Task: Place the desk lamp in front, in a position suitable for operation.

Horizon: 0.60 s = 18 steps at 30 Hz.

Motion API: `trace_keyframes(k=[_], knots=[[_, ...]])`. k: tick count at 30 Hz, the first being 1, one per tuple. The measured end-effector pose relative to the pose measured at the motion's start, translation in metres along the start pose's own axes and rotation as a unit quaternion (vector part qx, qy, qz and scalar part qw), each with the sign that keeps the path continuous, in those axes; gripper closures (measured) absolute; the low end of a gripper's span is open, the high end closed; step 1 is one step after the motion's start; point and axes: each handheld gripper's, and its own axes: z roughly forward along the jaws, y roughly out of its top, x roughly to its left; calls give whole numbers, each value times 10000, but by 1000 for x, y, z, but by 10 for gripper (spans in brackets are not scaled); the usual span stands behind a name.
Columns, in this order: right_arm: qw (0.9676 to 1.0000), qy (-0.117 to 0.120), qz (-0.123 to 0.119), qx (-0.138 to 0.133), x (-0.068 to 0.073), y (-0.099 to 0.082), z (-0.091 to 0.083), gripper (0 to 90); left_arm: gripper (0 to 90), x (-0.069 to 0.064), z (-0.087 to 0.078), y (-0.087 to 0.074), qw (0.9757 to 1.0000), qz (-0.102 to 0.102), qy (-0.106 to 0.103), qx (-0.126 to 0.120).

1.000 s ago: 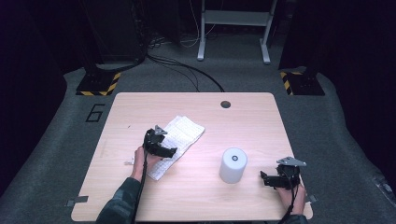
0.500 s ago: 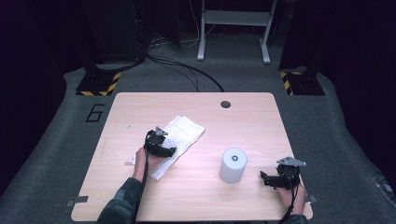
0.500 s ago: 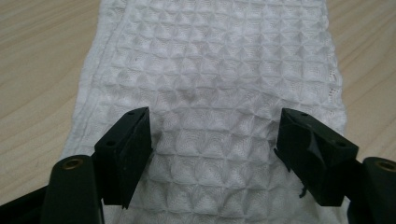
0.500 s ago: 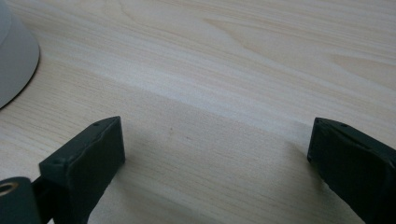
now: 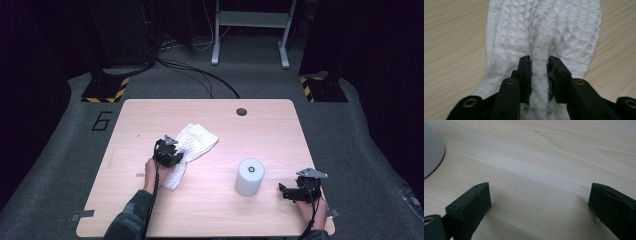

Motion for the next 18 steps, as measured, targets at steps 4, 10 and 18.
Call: trace_keyframes(k=[4,10,18], knots=[[10000,2,10,0,0,0,0,40,823,-2,1,1,10000,53,-10,-35],[10000,-11,49,1,1,0,0,42,840,1,-8,2,9998,28,-23,-180],[10000,-20,62,18,1,0,0,44,840,3,-40,6,9978,-1,84,-661]])
